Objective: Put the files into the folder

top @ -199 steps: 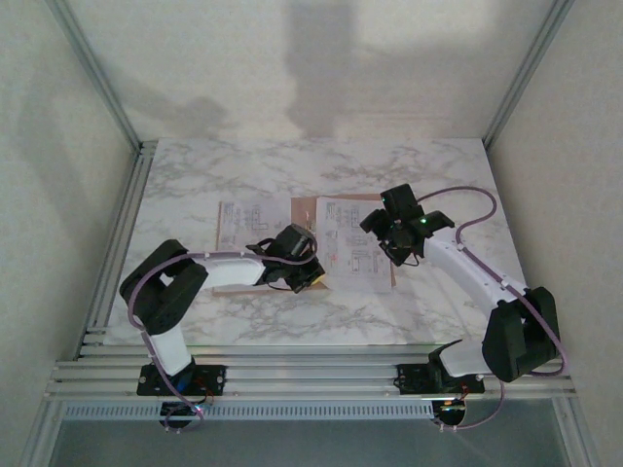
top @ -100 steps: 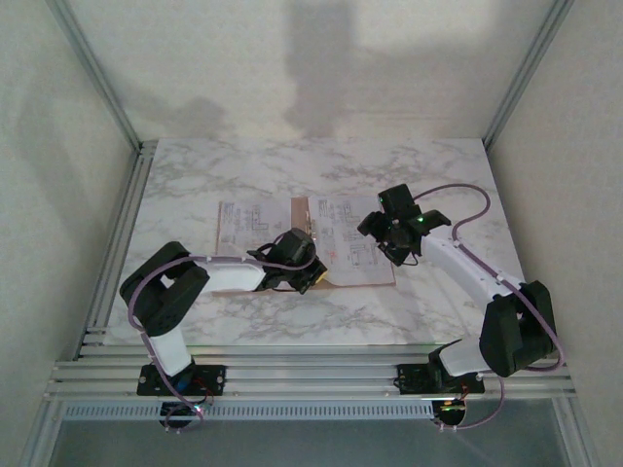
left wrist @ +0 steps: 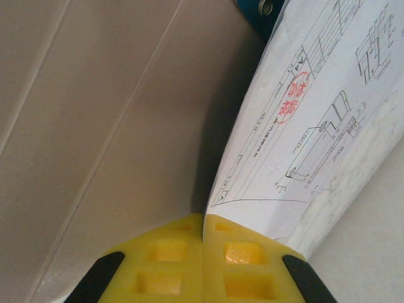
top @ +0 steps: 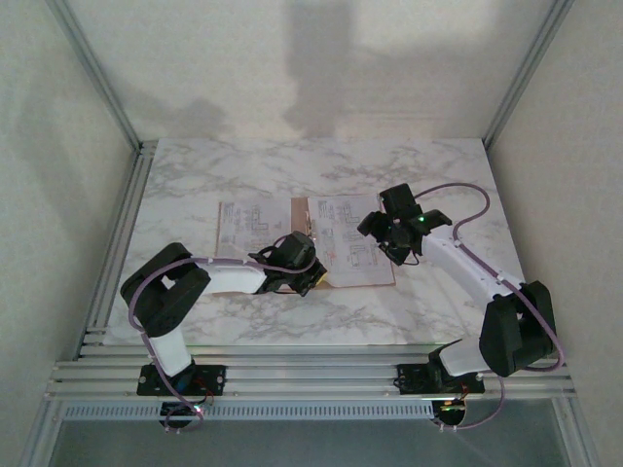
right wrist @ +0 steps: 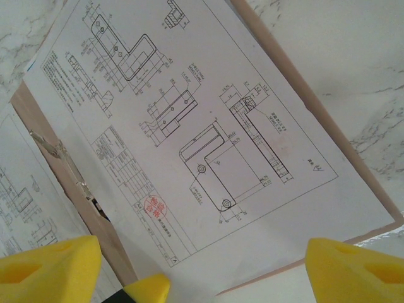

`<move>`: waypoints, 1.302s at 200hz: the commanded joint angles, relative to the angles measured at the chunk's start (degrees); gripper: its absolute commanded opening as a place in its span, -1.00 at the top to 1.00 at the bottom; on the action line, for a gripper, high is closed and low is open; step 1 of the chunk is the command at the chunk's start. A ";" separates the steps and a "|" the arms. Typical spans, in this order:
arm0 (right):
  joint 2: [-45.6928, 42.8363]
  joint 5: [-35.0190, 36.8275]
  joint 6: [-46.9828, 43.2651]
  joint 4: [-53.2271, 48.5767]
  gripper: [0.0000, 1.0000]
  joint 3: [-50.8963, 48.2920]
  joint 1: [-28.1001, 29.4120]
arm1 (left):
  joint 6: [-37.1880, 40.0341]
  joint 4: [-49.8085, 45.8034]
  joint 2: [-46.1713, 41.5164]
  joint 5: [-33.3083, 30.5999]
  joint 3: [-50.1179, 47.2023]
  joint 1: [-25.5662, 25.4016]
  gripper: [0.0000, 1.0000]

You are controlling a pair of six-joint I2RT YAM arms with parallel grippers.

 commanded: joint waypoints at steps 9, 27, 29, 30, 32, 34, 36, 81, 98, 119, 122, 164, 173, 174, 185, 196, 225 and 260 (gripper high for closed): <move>-0.17 -0.23 -1.03 -0.62 -0.70 0.42 -0.28 | -0.54 -2.90 -2.43 -2.90 -0.46 -0.68 0.92; -0.70 -0.32 -1.22 -0.62 -0.70 0.11 -0.34 | -0.25 -4.74 -3.44 -3.68 0.02 -0.89 0.47; -0.70 -0.34 -1.28 -0.55 -0.70 0.11 -0.34 | -0.21 -4.95 -3.48 -3.72 0.06 -0.89 0.42; -0.70 -0.33 -1.29 -0.54 -0.70 0.07 -0.34 | -0.21 -5.02 -3.53 -3.77 0.11 -0.89 0.40; -0.81 -0.39 -1.30 -0.53 -0.70 0.03 -0.34 | -0.13 -5.22 -3.68 -3.87 0.21 -0.93 0.34; -0.93 -0.34 -1.30 -0.53 -0.70 0.02 -0.29 | -0.09 -5.49 -3.74 -3.90 0.28 -0.97 0.30; -0.98 -0.32 -1.31 -0.46 -0.70 -0.07 -0.33 | 0.01 -5.76 -3.75 -4.01 0.43 -0.97 0.26; -0.24 -0.83 -3.93 1.05 -0.66 0.99 0.35 | 2.03 -12.16 -6.11 -6.29 3.52 -1.32 -0.32; 1.40 -1.71 -5.61 1.73 -0.64 2.72 0.97 | 2.67 -14.34 -7.23 -7.30 4.05 -1.31 -0.37; 5.05 -3.42 -7.68 2.47 -0.60 5.81 2.05 | 3.89 -18.36 -9.10 -8.93 4.50 -0.85 -0.36; 5.54 -3.67 -7.91 2.73 -0.58 5.95 2.26 | 4.10 -18.68 -9.54 -9.11 4.36 -0.68 -0.35; 16.77 -9.96 -9.98 5.67 0.12 14.91 4.26 | 6.39 -19.89 -14.76 -7.78 -1.47 4.17 0.19; 19.22 -10.66 -9.79 5.54 0.23 17.12 5.04 | 7.29 -19.93 -15.49 -7.68 -2.54 5.31 0.31; 19.49 -10.72 -9.72 5.54 0.25 17.40 5.12 | 7.36 -19.93 -15.56 -7.73 -2.64 5.38 0.32; 22.14 -11.44 -8.47 5.94 0.36 19.65 6.26 | 8.44 -19.83 -16.21 -7.43 -3.79 6.87 0.43; 24.52 -12.42 -6.66 6.90 0.37 21.19 7.26 | 9.47 -19.13 -16.64 -6.92 -5.03 8.49 0.53; 30.42 -13.92 -1.31 10.11 0.13 23.77 9.29 | 11.19 -17.32 -16.86 -5.78 -7.95 11.58 0.68; 34.02 -13.80 3.21 13.68 -0.15 25.21 9.73 | 12.22 -16.25 -15.63 -5.39 -9.89 12.30 0.72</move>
